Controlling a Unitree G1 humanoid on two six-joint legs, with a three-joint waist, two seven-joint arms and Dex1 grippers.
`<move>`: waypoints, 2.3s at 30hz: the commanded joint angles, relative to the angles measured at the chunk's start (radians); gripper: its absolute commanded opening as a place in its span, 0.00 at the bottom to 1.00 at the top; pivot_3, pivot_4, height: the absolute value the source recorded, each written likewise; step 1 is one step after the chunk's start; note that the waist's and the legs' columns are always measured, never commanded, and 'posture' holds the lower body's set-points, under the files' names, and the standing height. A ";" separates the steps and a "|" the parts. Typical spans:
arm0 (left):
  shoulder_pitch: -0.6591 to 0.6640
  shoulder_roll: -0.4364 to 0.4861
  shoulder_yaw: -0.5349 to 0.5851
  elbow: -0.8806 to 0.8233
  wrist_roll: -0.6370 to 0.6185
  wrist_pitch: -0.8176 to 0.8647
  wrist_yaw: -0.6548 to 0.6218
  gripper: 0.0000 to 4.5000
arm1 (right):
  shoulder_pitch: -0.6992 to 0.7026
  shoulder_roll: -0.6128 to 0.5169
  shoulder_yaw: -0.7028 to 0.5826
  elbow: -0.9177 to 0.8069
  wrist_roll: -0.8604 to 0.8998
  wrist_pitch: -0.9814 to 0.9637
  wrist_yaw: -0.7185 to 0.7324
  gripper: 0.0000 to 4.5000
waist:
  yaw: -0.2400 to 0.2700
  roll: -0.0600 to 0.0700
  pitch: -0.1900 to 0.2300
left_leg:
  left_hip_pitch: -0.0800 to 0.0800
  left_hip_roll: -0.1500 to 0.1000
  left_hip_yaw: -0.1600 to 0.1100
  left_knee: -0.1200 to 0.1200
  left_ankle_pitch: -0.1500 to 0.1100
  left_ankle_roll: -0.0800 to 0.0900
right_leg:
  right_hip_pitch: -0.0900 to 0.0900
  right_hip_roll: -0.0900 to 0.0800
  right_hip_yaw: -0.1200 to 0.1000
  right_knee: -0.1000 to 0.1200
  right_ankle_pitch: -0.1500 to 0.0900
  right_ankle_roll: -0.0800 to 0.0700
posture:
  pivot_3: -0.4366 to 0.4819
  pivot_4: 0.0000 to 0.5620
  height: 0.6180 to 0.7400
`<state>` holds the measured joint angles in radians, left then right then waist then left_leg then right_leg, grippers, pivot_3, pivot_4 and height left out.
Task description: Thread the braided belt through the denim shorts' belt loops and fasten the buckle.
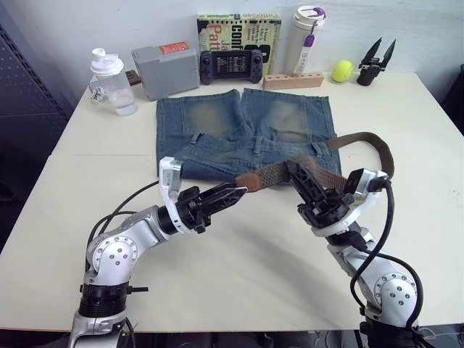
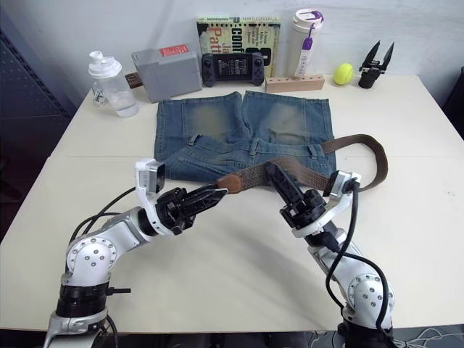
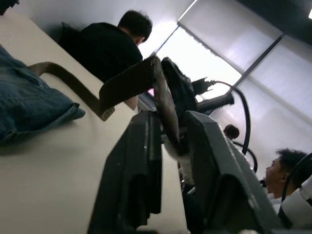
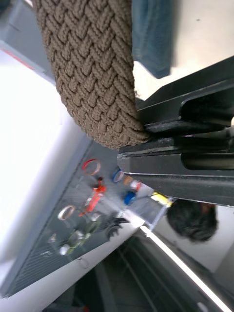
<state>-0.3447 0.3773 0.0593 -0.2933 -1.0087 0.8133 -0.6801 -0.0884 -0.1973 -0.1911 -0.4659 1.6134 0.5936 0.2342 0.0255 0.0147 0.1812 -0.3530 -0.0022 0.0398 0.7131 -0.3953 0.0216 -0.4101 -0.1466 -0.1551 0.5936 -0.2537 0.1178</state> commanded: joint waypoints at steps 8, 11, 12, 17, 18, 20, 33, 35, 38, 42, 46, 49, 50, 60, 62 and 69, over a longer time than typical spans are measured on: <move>-0.297 0.107 -0.330 0.546 0.905 -0.878 -0.042 0.99 | 0.001 0.004 -0.145 0.021 0.099 -0.087 -0.039 0.00 | 0.003 0.001 0.000 | 0.000 -0.001 0.003 -0.003 0.000 0.000 | -0.001 0.001 0.000 -0.002 0.000 0.000 | 0.48 0.27 0.88; -0.422 0.100 -0.402 0.787 1.133 -1.085 0.104 0.99 | 0.004 0.008 -0.144 0.012 0.100 -0.091 -0.038 0.00 | 0.000 0.001 0.000 | 0.001 0.000 0.005 -0.007 0.000 0.000 | -0.002 0.001 0.000 -0.003 0.000 0.000 | 0.48 0.27 0.88; -0.458 0.096 -0.420 0.851 1.192 -1.121 0.155 0.99 | 0.004 0.010 -0.143 0.010 0.100 -0.092 -0.038 0.00 | 0.000 0.001 0.000 | 0.000 0.000 0.005 -0.007 0.000 0.000 | -0.003 0.001 -0.001 -0.003 0.000 0.000 | 0.48 0.27 0.88; -0.544 0.068 -0.454 1.037 1.308 -1.243 0.244 0.94 | 0.022 0.013 -0.138 -0.013 0.103 -0.097 -0.036 0.00 | -0.001 0.001 0.000 | 0.001 0.000 0.006 -0.009 0.001 0.001 | -0.003 0.000 -0.001 -0.003 0.000 0.001 | 0.48 0.27 0.88; -0.548 0.065 -0.449 1.048 1.309 -1.266 0.242 0.87 | 0.026 0.014 -0.137 -0.017 0.103 -0.098 -0.035 0.00 | -0.001 0.000 0.000 | 0.001 0.000 0.007 -0.009 0.001 0.001 | -0.003 0.000 -0.001 -0.003 0.001 0.001 | 0.48 0.27 0.88; -0.549 0.059 -0.435 1.063 1.302 -1.301 0.231 0.70 | 0.029 0.015 -0.135 -0.020 0.101 -0.101 -0.034 0.00 | -0.001 0.000 0.000 | 0.001 0.000 0.007 -0.009 0.001 0.002 | -0.003 -0.001 -0.001 -0.003 0.001 0.001 | 0.48 0.27 0.88; -0.262 0.153 -0.287 0.635 1.213 -1.242 0.200 0.05 | 0.031 -0.024 -0.156 -0.012 0.029 -0.120 -0.073 0.00 | -0.014 0.001 0.000 | 0.001 0.001 0.007 -0.011 0.001 0.002 | -0.005 -0.001 -0.001 -0.002 0.001 0.001 | 0.48 0.27 0.88; -0.117 0.181 -0.224 0.433 1.175 -1.195 0.199 0.05 | 0.022 -0.061 -0.171 0.002 -0.005 -0.120 -0.089 0.00 | -0.021 0.001 0.000 | 0.000 0.001 0.007 -0.011 0.001 0.002 | -0.005 -0.001 -0.001 -0.003 0.001 0.001 | 0.48 0.27 0.88; 0.082 0.189 -0.150 0.185 1.129 -1.104 0.206 0.05 | 0.010 -0.108 -0.194 0.022 -0.036 -0.121 -0.097 0.00 | -0.027 0.001 0.001 | 0.001 0.003 0.001 -0.012 0.001 0.002 | -0.006 -0.003 0.000 -0.003 0.001 0.001 | 0.48 0.27 0.88; 0.349 0.187 -0.078 -0.032 1.107 -1.062 0.217 0.05 | -0.004 -0.181 -0.230 0.066 -0.029 -0.089 -0.088 0.00 | -0.021 0.001 0.001 | 0.001 0.005 0.000 -0.011 0.001 0.002 | -0.005 -0.003 0.000 -0.003 0.001 0.001 | 0.48 0.27 0.88; 0.487 0.204 -0.062 -0.099 1.105 -1.049 0.189 0.22 | -0.008 -0.224 -0.244 0.103 -0.015 -0.053 -0.067 0.00 | -0.003 0.002 0.001 | 0.002 0.006 0.000 -0.011 0.001 0.003 | -0.004 -0.004 0.001 -0.003 0.001 0.001 | 0.48 0.27 0.88; 0.515 0.228 -0.063 -0.122 1.060 -1.049 0.134 0.47 | -0.014 -0.249 -0.247 0.127 -0.020 -0.028 -0.058 0.00 | 0.004 0.003 0.001 | 0.001 0.005 0.000 -0.010 0.001 0.003 | -0.004 -0.003 0.000 -0.003 0.001 0.001 | 0.48 0.27 0.88; 0.521 0.246 -0.063 -0.132 1.034 -1.041 0.100 0.57 | -0.015 -0.267 -0.244 0.138 -0.022 -0.008 -0.060 0.00 | 0.003 0.003 0.001 | 0.001 0.005 0.000 -0.010 0.001 0.003 | -0.004 -0.004 0.000 -0.003 0.001 0.001 | 0.48 0.27 0.88; 0.442 0.457 0.153 -0.231 0.372 -0.577 -0.194 0.93 | -0.060 -0.398 -0.237 0.211 -0.097 0.095 -0.084 0.00 | 0.001 0.006 0.002 | 0.001 0.006 0.000 -0.009 0.000 0.004 | -0.004 -0.003 0.000 -0.003 0.001 0.001 | 0.48 0.27 0.88; 0.376 0.487 0.174 -0.204 0.247 -0.486 -0.246 0.93 | -0.076 -0.414 -0.224 0.225 -0.119 0.119 -0.090 0.00 | 0.001 0.006 0.002 | 0.001 0.006 0.000 -0.008 0.000 0.004 | -0.004 -0.003 0.000 -0.003 0.001 0.001 | 0.48 0.27 0.88; 0.054 0.405 0.037 -0.014 0.234 -0.394 -0.336 0.93 | -0.123 -0.420 -0.196 0.299 -0.196 0.189 -0.129 0.00 | 0.001 0.006 0.002 | 0.001 0.000 0.006 -0.008 0.000 0.003 | -0.003 -0.002 -0.001 -0.003 0.001 0.001 | 0.48 0.27 0.88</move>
<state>-0.2648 0.7948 0.1241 -0.3304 -0.7802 0.4173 -0.9906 -0.1981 -0.6035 -0.3730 -0.1644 1.4302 0.7741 0.1088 0.0261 0.0210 0.1829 -0.3521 -0.0024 0.0463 0.7053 -0.3950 0.0248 -0.4127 -0.1485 -0.1562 0.5907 -0.2529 0.1191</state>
